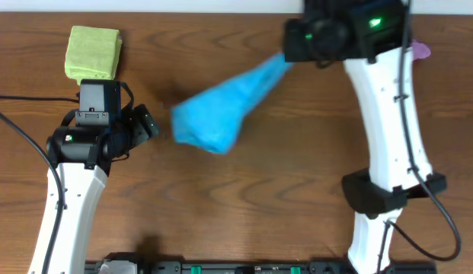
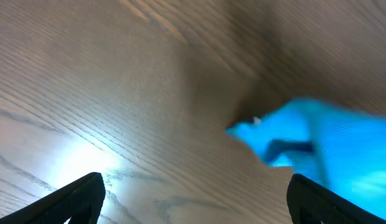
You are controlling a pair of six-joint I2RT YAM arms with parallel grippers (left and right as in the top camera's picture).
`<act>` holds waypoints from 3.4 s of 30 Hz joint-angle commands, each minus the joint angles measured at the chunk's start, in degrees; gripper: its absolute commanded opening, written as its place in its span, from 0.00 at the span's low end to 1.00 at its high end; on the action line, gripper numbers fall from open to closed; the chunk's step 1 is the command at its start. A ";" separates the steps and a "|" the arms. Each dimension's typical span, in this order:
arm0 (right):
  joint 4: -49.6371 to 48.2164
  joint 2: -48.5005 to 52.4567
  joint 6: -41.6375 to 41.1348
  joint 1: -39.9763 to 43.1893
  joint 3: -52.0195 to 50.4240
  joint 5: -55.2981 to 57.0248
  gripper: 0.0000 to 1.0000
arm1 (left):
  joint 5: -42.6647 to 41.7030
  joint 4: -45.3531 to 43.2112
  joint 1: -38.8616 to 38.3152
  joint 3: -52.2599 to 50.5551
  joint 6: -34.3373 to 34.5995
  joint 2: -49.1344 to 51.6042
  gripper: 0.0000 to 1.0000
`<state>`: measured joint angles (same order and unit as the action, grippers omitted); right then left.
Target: Fold the cloth
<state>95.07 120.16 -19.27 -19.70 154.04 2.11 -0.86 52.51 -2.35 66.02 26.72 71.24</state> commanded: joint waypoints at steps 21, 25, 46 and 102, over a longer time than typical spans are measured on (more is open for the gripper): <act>-9.22 2.71 16.50 -9.38 -31.78 -1.57 0.54 | 4.26 -0.31 1.68 0.68 -0.96 -0.07 0.94; -13.75 2.71 17.35 -11.47 -39.93 -1.05 0.52 | -3.32 -0.46 7.61 0.68 -1.73 -0.07 0.94; -31.69 2.71 18.86 -23.98 -59.25 3.10 0.45 | -6.69 0.07 11.76 0.68 -4.66 -0.07 0.95; -71.23 2.78 16.11 -10.60 -49.83 4.94 0.02 | -17.11 -16.26 9.86 -19.37 -4.46 2.64 0.96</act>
<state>26.72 122.63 -2.37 -30.13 103.39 7.97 -16.38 37.01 8.45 47.79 22.61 73.56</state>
